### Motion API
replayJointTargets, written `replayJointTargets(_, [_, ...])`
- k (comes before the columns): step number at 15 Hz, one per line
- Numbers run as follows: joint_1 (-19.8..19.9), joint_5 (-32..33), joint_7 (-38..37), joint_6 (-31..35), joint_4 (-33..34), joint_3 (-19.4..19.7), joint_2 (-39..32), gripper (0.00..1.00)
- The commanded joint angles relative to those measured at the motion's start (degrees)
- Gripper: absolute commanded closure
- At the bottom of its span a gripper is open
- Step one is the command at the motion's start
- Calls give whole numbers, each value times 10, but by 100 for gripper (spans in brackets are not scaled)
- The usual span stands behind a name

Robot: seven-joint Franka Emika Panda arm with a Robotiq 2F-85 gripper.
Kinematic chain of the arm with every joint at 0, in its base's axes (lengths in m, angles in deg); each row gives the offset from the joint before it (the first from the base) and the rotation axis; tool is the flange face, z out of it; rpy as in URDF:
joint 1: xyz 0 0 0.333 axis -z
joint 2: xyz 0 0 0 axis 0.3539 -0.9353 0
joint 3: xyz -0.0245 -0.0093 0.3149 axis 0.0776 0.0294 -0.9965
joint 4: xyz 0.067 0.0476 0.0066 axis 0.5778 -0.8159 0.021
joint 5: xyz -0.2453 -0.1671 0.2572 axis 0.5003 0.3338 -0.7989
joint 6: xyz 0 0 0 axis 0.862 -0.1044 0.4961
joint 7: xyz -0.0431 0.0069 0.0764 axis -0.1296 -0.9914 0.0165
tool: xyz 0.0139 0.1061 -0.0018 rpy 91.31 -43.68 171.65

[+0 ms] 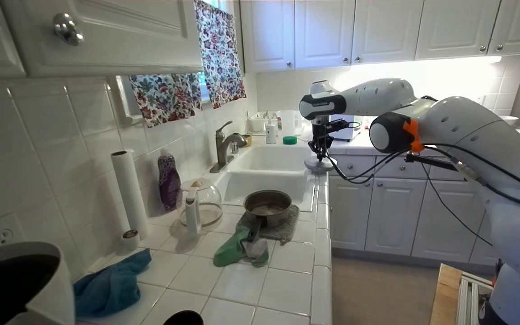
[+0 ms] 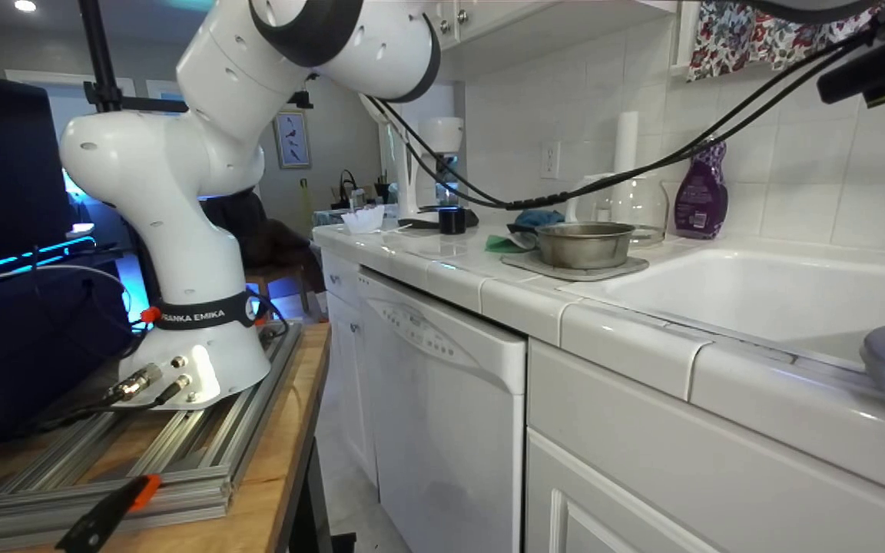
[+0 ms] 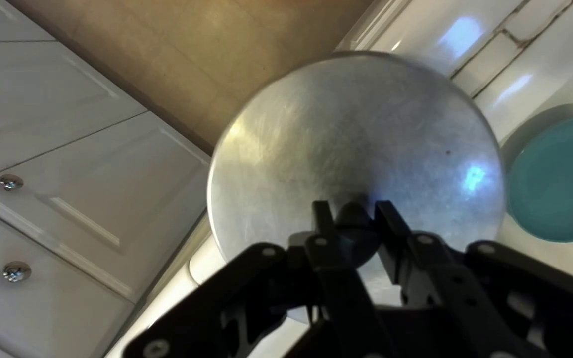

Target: Pick up the lid from the pot and put it on the counter

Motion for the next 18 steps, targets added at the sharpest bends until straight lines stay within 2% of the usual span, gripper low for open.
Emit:
replayJointTargets(1, [14,-17,-8,-26,69,-13,-43,94])
replayJointTargets(4, [17,-15,-8,-40,90,-15,-57,94])
replayJointTargets(5, [16,-15,-8,-36,76,-16,-51,61])
replayJointTargets(6, [17,-14,-7,-37,78,-17,-53,47])
replayJointTargets(8, [18,-14,-7,-39,78,-18,-53,36])
replayJointTargets(12, [20,-9,-7,-47,61,-13,-26,5])
replayJointTargets(14, [19,-6,-1,-47,48,-12,3,0])
replayJointTargets(18, [-1,3,35,-52,3,-16,89,0])
